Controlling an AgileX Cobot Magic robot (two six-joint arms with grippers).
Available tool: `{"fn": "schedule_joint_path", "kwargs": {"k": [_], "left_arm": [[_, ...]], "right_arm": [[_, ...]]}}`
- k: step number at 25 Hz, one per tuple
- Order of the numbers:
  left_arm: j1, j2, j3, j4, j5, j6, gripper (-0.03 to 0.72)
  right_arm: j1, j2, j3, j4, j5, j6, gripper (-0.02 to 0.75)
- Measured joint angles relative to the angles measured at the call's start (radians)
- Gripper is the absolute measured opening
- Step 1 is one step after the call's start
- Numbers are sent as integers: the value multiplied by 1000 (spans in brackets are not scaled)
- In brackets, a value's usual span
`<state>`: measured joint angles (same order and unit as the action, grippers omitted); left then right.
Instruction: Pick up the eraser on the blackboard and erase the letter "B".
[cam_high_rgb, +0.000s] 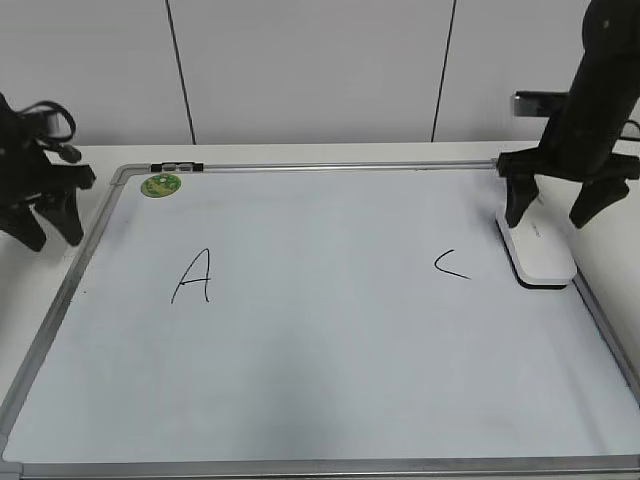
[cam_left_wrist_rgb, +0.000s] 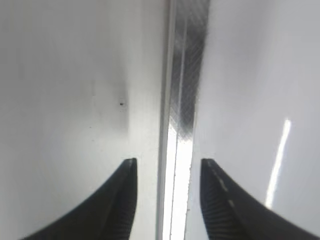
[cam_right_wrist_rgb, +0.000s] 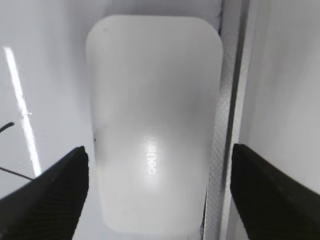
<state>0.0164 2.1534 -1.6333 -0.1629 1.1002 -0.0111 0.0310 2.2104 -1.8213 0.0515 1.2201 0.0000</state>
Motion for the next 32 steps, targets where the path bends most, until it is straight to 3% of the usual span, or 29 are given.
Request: {"fn": "schedule_joint_path", "kwargs": {"k": [4,7,14,19,23,32], "left_arm": [[1,-81,-52,2,32,0,520],[1,-153,-64,2,54,0,596],[1,-301,-64,36,102,-7,589],[-18,-481,-18,155,115,-50,574],[-57,-670,123,201,63,-76,573],[-80,-1041,612,213,-56,-106,572]], "right_arm": [[0,-81,-2,0,0,19,661],[0,-140,-2,0,0,42,659],[0,-285,-2,0,6,56,567],[2,-427,48,19,13,65,495],[23,-524,115,21,21,74,479],[84,-673,310,24,22,78,473]]}}
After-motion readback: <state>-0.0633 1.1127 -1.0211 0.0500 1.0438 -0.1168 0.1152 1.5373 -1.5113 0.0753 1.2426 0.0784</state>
